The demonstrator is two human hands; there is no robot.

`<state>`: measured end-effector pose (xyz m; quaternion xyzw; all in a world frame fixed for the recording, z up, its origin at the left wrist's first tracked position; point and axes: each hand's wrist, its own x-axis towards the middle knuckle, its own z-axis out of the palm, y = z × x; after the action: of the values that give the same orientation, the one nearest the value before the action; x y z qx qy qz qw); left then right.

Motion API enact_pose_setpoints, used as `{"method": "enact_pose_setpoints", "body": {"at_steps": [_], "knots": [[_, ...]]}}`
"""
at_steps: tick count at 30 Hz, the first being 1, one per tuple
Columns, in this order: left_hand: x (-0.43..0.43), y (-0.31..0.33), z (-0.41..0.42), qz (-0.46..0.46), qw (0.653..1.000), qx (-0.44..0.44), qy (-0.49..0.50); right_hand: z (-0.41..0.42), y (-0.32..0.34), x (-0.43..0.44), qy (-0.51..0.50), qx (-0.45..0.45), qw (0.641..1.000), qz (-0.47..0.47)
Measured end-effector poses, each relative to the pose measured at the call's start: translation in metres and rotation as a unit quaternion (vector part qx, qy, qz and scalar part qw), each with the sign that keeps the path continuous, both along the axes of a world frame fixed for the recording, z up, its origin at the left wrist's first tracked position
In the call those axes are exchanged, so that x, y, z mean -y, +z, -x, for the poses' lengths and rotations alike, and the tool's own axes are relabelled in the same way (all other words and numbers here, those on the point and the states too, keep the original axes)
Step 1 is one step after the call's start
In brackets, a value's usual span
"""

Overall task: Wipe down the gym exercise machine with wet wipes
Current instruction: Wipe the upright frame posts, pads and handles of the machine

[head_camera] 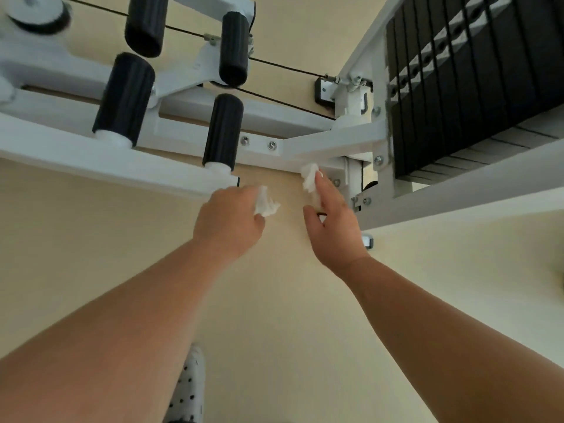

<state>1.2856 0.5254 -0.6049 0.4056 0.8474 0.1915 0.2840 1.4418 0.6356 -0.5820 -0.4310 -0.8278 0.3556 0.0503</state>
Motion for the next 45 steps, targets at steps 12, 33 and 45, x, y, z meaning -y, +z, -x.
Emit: {"method": "enact_pose_setpoints", "body": {"at_steps": [12,33,45], "knots": [[0.063,-0.076,-0.022,0.313,0.945,0.016,-0.096,0.007,-0.114,0.008,0.177,0.308,0.934,0.043],[0.074,-0.126,-0.009,0.258,0.953,0.157,-0.008,0.034,-0.166,0.046,0.234,0.317,0.913,0.102],[0.138,0.241,-0.086,0.125,0.971,0.200,0.041,-0.065,0.234,0.086,0.150,0.271,0.950,0.048]]}}
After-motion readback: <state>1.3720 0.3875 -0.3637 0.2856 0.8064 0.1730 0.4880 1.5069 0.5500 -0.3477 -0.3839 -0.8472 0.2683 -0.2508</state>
